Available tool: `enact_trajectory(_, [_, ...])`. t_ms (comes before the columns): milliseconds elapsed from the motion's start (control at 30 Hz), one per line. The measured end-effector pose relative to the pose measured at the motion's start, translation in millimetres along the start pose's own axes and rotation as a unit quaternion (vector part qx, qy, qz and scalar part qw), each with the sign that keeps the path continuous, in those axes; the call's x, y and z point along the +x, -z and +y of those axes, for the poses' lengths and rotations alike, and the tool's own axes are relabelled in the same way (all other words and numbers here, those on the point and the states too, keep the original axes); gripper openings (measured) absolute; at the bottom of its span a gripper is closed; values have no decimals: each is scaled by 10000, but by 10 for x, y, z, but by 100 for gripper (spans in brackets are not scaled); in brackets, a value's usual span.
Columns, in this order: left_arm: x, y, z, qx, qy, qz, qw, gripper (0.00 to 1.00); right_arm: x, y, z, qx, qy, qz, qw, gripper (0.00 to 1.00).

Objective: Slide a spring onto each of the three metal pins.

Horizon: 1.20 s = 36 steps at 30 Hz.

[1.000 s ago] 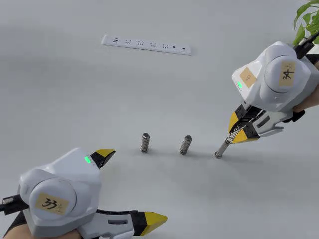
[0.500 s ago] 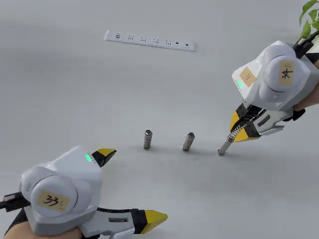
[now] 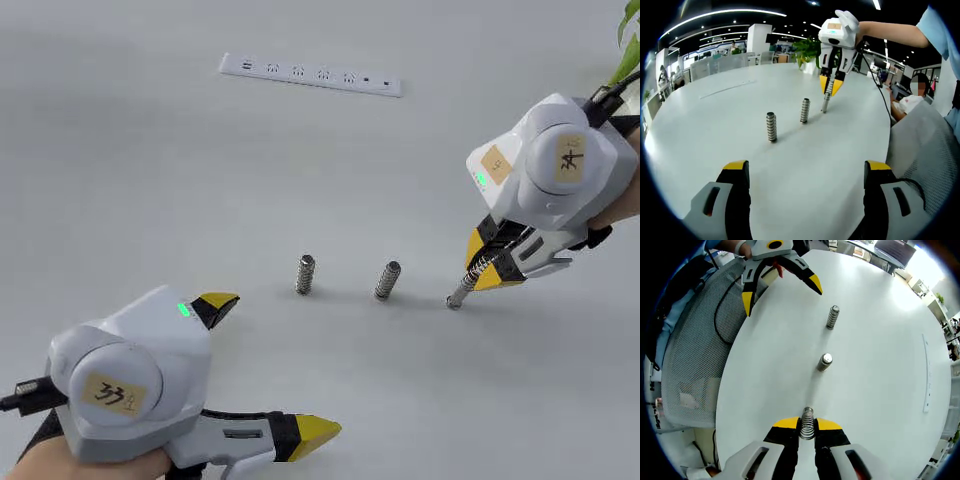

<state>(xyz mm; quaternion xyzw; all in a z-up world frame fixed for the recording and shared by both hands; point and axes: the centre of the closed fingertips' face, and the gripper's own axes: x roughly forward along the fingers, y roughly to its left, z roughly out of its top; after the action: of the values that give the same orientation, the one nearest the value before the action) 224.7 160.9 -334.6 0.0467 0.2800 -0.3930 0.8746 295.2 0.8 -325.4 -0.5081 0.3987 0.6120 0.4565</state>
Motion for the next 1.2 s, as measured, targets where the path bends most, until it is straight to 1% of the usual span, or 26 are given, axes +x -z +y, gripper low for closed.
enact_trajectory(200, [-13,28,14,-33,-13,25,10000,94,113,21,-13,-9,-81,50,10000,8])
enact_trajectory(367, [-19,46,30,-57,-29,41,10000,94,172,24,-8,-33,-118,95,9999,8])
enact_trajectory(600, [-16,60,34,-68,-15,63,10000,93,226,24,10,-18,-161,122,9998,8])
enact_trajectory(700, [-12,59,36,-66,-6,67,10000,93,258,50,-13,-9,-166,128,9998,8])
enact_trajectory(1000, [4,60,23,-53,41,74,9999,93,295,54,6,-88,-158,221,9996,8])
enact_trajectory(1067, [7,60,18,-52,51,77,9999,93,316,76,-9,-124,-155,252,9995,8])
enact_trajectory(1200, [9,60,11,-45,64,81,9999,93,329,88,-13,-109,-153,249,9995,8])
